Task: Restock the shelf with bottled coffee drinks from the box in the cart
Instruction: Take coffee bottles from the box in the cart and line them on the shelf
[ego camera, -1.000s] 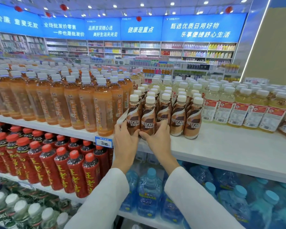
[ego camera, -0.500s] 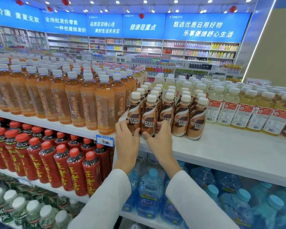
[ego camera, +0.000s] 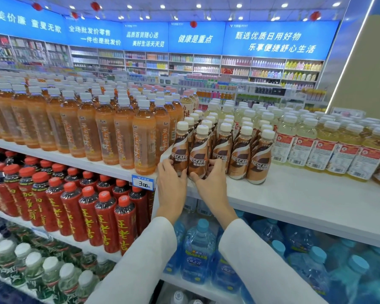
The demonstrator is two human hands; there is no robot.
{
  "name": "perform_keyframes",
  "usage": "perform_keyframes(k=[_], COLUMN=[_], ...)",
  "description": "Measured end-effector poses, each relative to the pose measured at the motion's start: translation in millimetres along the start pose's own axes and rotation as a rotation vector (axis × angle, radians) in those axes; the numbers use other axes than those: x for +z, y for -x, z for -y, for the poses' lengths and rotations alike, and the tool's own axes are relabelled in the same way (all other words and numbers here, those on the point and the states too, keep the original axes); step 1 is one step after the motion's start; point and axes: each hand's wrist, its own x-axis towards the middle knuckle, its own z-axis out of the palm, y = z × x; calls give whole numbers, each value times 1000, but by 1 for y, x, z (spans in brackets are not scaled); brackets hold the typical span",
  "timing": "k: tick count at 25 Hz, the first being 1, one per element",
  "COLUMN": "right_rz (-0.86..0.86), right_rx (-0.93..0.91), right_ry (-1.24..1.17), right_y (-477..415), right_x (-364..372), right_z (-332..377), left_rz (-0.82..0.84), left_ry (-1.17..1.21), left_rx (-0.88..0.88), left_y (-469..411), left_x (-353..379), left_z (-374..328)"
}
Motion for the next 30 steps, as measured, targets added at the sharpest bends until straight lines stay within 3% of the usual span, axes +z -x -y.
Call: perform_keyframes(k=[5,8,13,17,21,24,30], right_rz=[24,83,467,854,1136,1227,1337], right_rx=[27,-30,12,97,173,223,337], right_ry=[-33,-114,-207,-153,-82,7,158], right_y=[29,75,178,262,328,366,418], right_x=[-14,-13,25,73,122,152,199], right_z=[5,4,-19,-42,-60,-75,-104], left_rz=[58,11,-67,-199,-339,-428,-396], left_ry=[19,36,-64,-149,-180,-181,-167], left_rx=[-47,-130,-382,-656,-856,-992,-1245], left_y=[18,60,185,292,368,407,457], left_x=[-27,-63,-142,-205,-255,-280,-304], left_z=[8,37,122,174,200,221,283])
